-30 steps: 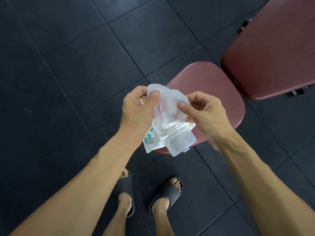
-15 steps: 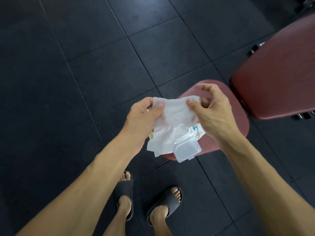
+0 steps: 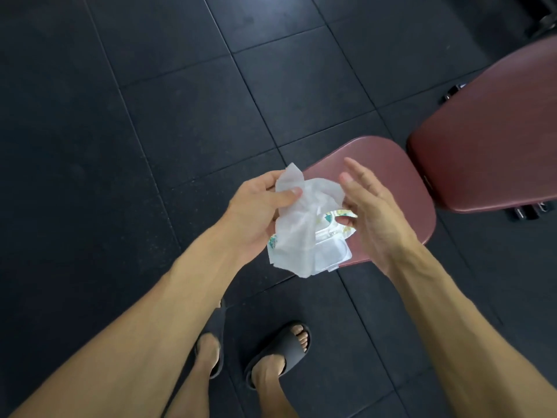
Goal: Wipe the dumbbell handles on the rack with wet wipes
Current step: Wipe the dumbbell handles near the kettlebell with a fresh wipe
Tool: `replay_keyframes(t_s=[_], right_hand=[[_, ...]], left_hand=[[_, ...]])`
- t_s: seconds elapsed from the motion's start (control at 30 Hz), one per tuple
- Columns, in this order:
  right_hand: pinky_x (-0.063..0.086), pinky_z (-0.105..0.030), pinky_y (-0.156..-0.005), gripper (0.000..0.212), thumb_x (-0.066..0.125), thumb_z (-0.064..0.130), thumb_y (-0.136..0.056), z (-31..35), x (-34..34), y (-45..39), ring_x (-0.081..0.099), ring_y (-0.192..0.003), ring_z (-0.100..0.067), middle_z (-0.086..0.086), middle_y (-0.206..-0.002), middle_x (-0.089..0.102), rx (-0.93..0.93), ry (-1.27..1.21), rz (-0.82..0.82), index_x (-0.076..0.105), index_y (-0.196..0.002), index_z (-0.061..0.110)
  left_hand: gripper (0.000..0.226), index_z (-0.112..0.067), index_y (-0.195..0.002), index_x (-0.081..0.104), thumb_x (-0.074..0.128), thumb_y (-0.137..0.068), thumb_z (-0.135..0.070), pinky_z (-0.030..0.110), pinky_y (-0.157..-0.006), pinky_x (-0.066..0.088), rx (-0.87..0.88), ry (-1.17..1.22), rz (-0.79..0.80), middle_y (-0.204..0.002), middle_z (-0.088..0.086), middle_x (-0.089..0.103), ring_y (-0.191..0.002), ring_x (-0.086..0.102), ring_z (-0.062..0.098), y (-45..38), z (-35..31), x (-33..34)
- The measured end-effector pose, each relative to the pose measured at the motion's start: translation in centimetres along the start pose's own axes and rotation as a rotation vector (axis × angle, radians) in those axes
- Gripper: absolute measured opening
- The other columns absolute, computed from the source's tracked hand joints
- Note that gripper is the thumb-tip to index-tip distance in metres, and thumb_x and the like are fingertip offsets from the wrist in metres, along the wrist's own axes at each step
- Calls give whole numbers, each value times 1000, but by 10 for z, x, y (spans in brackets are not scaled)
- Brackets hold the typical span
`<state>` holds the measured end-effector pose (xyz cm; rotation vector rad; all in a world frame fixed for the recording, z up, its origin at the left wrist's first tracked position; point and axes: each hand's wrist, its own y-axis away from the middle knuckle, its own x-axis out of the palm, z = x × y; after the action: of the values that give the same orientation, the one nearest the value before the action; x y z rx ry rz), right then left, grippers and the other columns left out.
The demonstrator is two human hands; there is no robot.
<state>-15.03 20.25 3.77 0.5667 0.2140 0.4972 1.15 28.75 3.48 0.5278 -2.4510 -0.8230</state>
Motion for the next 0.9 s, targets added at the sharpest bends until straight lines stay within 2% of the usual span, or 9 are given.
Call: replay_keyframes(t_s=[0.07,0.17,0.23,0.33,0.4,0.57,0.63,0.8,0.9], right_hand=[[50,-34,-90,62,66,55,-77,-6,4,3,64,-104,-16,5,-132,59,25,-21,6,49,-137,50],[52,-47,-96,60,65,39,-86,-10,14,9,68,-95,-23,0,-121,64,110,-222,117,44,-143,41],[50,-51,-97,59,70,15,-89,-9,18,15,67,-95,-30,-11,-113,67,113,-354,157,48,-141,32],[52,-51,-99,61,70,0,-82,-8,17,19,69,-102,-34,-22,-122,66,121,-408,194,56,-135,27],[52,-54,-98,53,72,-1,-82,-11,13,17,70,-102,-34,-21,-118,69,145,-328,134,62,-128,25],[52,-58,-97,30,80,9,-78,-16,-2,9,71,-88,-27,-5,-85,74,152,-148,-84,72,-106,16],[53,-56,-96,23,79,9,-79,-16,-11,11,71,-86,-23,-4,-88,77,163,-112,-79,74,-101,13],[55,-55,-89,7,73,12,-87,-20,-25,15,69,-80,-19,-5,-91,77,148,-35,-104,76,-91,16],[54,-53,-90,10,68,13,-92,-21,-17,6,67,-84,-25,-11,-94,76,137,-32,-90,76,-87,17]], left_hand=[[27,-7,-121,61,59,-95,-1,37,-77,60,3,54,-6,-106,10,71,-91,71,25,3,-5,1],[25,-7,-119,61,59,-95,-1,35,-78,60,36,66,-31,-102,9,71,-90,70,24,7,-12,1],[19,-9,-110,64,59,-94,0,35,-74,59,92,19,-122,-94,6,71,-86,70,22,7,-13,1],[17,-11,-104,66,61,-93,1,42,-81,58,133,27,-318,-94,7,72,-87,71,25,4,-13,-1],[19,-12,-103,67,62,-91,1,43,-84,59,134,53,-427,-103,12,73,-97,71,30,2,-10,0],[24,-7,-116,64,57,-95,2,30,-74,62,146,167,-656,-113,10,70,-98,71,23,-5,0,-3],[25,-8,-117,63,56,-95,2,31,-73,62,147,220,-738,-115,11,69,-101,70,24,-9,-3,-10],[24,-13,-115,64,58,-95,-2,42,-88,59,106,-1,-576,-117,9,68,-106,69,25,-6,-9,-10],[27,-13,-119,64,62,-94,-2,43,-84,60,137,-59,-494,-115,9,69,-102,70,26,0,-9,-3]])
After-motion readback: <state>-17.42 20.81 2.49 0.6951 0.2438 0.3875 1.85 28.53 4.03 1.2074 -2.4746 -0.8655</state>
